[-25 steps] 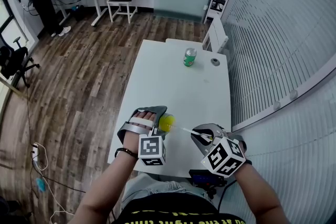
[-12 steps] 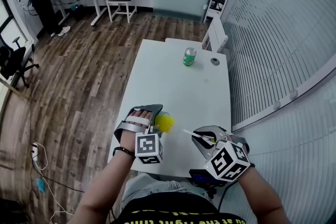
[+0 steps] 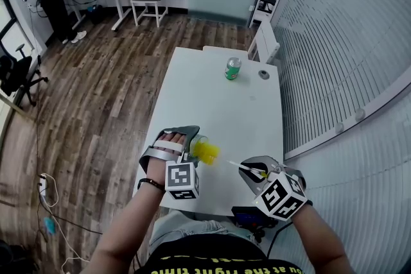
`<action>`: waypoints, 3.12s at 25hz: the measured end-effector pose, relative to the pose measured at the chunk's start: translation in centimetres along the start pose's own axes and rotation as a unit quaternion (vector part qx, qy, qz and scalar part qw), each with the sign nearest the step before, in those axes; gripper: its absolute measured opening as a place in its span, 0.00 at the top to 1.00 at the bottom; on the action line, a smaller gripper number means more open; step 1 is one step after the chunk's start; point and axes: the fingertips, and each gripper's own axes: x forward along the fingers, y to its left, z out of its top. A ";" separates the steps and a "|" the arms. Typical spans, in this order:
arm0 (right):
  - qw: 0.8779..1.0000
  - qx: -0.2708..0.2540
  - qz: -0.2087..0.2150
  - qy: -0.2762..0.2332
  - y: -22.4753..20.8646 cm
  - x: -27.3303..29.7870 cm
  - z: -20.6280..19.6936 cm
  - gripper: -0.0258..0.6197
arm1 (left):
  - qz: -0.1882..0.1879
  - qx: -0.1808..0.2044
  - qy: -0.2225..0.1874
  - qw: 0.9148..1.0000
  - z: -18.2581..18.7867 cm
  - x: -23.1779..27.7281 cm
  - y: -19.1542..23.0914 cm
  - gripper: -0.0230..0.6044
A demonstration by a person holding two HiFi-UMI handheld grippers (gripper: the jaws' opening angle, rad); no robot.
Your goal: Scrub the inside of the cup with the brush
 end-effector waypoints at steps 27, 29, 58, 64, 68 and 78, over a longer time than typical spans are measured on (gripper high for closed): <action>1.000 0.018 0.007 -0.021 1.2 0.5 2.1 0.89 | -0.006 0.010 -0.021 1.000 2.0 -0.3 -1.2 0.31; 1.000 0.014 0.005 -0.019 1.0 0.6 2.2 0.89 | -0.006 0.012 -0.024 1.000 2.5 -0.3 -1.2 0.31; 0.999 -0.038 -0.020 0.008 -0.5 0.1 2.6 0.89 | -0.002 0.019 -0.022 1.000 3.4 -0.6 -1.3 0.31; 0.999 -0.039 -0.032 0.007 -1.2 -0.9 2.2 0.89 | 0.001 0.012 -0.017 1.000 2.6 -0.6 -0.8 0.31; 0.998 -0.048 -0.037 0.018 -1.2 -0.6 1.8 0.89 | 0.005 0.012 -0.022 1.000 2.9 -1.0 -0.3 0.31; 0.998 -0.055 -0.029 0.017 -0.4 1.0 1.8 0.89 | 0.001 0.011 -0.031 0.999 3.5 -0.8 -0.5 0.31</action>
